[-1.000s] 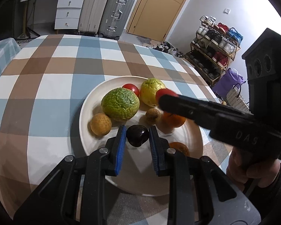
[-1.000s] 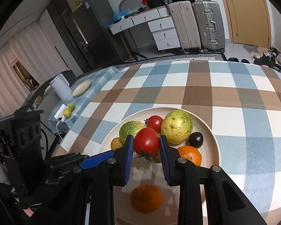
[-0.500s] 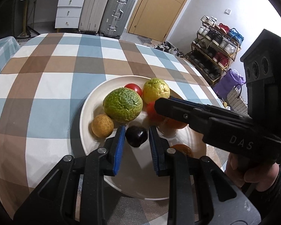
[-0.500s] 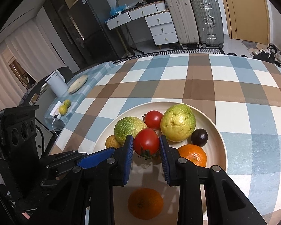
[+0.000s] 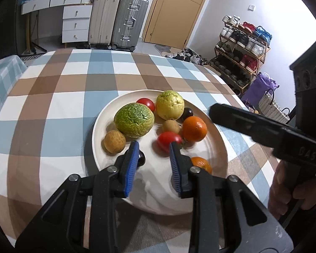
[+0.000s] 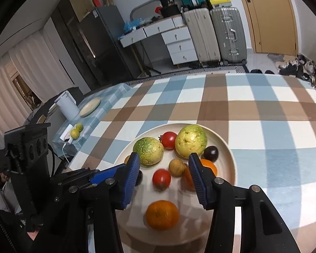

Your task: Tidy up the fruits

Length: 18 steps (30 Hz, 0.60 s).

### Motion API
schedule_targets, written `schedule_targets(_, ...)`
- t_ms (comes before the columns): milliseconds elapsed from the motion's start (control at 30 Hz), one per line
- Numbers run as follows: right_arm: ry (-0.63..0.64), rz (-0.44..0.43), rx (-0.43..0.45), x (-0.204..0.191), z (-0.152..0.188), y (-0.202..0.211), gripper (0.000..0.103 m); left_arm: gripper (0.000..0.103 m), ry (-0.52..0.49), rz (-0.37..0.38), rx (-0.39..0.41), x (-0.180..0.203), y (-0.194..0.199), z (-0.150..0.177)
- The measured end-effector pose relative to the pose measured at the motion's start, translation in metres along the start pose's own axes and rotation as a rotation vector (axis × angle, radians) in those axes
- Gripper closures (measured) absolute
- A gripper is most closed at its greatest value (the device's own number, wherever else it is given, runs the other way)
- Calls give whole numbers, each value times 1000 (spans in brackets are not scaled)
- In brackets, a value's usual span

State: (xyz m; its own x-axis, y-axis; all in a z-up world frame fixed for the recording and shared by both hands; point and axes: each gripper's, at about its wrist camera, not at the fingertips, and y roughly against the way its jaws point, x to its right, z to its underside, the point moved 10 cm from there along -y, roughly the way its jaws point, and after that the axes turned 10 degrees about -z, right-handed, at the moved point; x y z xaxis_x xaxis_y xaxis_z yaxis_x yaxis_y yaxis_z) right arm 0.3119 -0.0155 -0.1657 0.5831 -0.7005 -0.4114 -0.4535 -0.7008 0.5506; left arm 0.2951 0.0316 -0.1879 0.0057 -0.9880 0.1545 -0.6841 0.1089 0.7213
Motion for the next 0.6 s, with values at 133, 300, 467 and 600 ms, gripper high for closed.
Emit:
schedule_targets(133, 9, 9, 60, -3, 1, 26, 34, 65, 0, -19, 28, 2, 20, 0)
schedule_targets(300, 31, 14, 134, -13, 2, 58, 23, 47, -6, -57, 80, 4, 52, -3)
schedule_targets(467, 63, 21, 207, -27, 3, 89, 12, 28, 8, -96, 153, 5, 89, -8)
schedule_targets(600, 112, 34, 289, -44, 2, 119, 3, 21, 13, -128, 211, 7, 120, -12)
